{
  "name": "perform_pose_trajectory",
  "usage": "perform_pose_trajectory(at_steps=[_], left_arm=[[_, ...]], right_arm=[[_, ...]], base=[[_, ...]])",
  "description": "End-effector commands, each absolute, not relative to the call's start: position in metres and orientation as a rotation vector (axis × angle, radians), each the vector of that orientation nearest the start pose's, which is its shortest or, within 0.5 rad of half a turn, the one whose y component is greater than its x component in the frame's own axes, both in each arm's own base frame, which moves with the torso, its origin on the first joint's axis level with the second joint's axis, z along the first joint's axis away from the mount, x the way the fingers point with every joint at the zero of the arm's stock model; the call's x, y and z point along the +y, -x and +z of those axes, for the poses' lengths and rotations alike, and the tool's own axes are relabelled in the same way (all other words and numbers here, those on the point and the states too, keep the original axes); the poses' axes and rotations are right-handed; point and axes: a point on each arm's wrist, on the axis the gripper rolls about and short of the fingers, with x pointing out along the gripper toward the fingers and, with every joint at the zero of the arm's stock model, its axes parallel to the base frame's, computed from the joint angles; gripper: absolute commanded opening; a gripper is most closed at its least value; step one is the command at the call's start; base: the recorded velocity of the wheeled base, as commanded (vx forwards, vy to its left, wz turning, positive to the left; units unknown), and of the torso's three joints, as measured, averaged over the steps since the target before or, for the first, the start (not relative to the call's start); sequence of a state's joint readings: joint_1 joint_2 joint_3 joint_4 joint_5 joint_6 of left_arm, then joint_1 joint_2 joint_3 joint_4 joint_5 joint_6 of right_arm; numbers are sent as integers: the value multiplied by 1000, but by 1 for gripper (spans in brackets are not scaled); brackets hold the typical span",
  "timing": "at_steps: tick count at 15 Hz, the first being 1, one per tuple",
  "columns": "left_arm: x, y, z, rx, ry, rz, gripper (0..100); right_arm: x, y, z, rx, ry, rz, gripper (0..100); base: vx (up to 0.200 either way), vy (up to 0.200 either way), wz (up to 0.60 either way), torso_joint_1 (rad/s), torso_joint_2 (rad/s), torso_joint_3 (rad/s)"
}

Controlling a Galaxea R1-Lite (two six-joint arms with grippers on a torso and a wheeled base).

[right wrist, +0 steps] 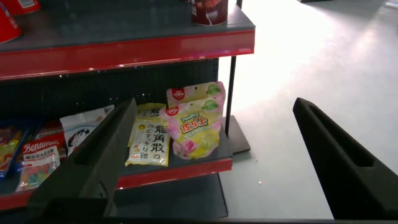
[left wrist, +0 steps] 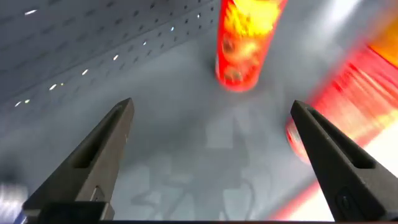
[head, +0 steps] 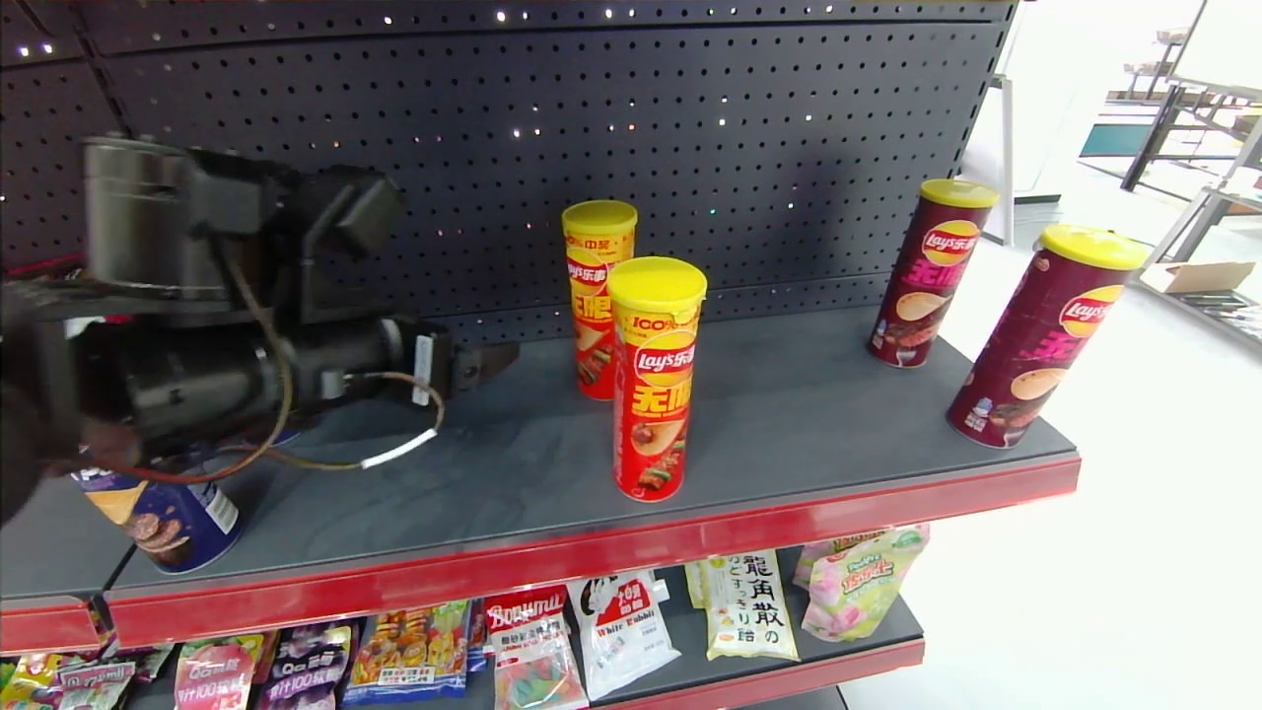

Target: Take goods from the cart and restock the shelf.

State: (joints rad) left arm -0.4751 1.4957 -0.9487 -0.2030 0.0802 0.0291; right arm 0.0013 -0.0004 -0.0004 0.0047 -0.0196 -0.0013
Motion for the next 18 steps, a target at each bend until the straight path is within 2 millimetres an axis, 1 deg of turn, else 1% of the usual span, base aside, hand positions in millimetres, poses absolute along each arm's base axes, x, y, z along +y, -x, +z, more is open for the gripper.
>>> perform_pose_trajectory(at_steps=[1, 2, 3, 4, 5, 6, 8, 10, 11, 12, 13, 15, 17, 18], left_arm=[[-66, -141, 244, 228, -85, -381, 100], [-40, -99, 226, 186, -71, -351, 100], [-28, -71, 213, 148, -59, -360, 100], [-21, -54, 205, 127, -53, -366, 100], [-11, -28, 192, 95, -48, -362, 100], [-3, -8, 182, 90, -46, -362, 100], [9, 24, 163, 61, -42, -363, 100], [16, 42, 149, 21, -34, -350, 100], [18, 46, 144, 17, -33, -318, 100], [19, 48, 140, 18, -34, -304, 100], [20, 48, 130, 20, -33, -253, 100], [21, 47, 118, 30, 13, -218, 100], [21, 46, 116, 42, 12, -188, 100], [21, 45, 114, 50, 8, -147, 100]], right_arm=[[0, 23, 75, 5, 2, -18, 100], [0, 23, 75, 5, 2, -18, 100], [0, 23, 75, 3, 2, -18, 100], [0, 23, 75, 5, 2, -18, 100], [0, 23, 75, 5, 2, -18, 100], [0, 23, 75, 5, 2, -18, 100], [0, 23, 75, 5, 2, -18, 100], [0, 23, 75, 3, 2, -18, 100], [0, 23, 75, 5, 2, -18, 100], [0, 23, 75, 3, 2, -18, 100], [0, 23, 75, 5, 2, -18, 100], [0, 23, 75, 3, 3, -18, 100], [0, 23, 75, 3, 3, -18, 100], [0, 23, 75, 3, 3, -18, 100]], base=[[0, 0, 0, 0, 0, 0], [0, 0, 0, 0, 0, 0], [0, 0, 0, 0, 0, 0], [0, 0, 0, 0, 0, 0], [0, 0, 0, 0, 0, 0], [0, 0, 0, 0, 0, 0], [0, 0, 0, 0, 0, 0], [0, 0, 0, 0, 0, 0], [0, 0, 0, 0, 0, 0], [0, 0, 0, 0, 0, 0], [0, 0, 0, 0, 0, 0], [0, 0, 0, 0, 0, 0], [0, 0, 0, 0, 0, 0], [0, 0, 0, 0, 0, 0]])
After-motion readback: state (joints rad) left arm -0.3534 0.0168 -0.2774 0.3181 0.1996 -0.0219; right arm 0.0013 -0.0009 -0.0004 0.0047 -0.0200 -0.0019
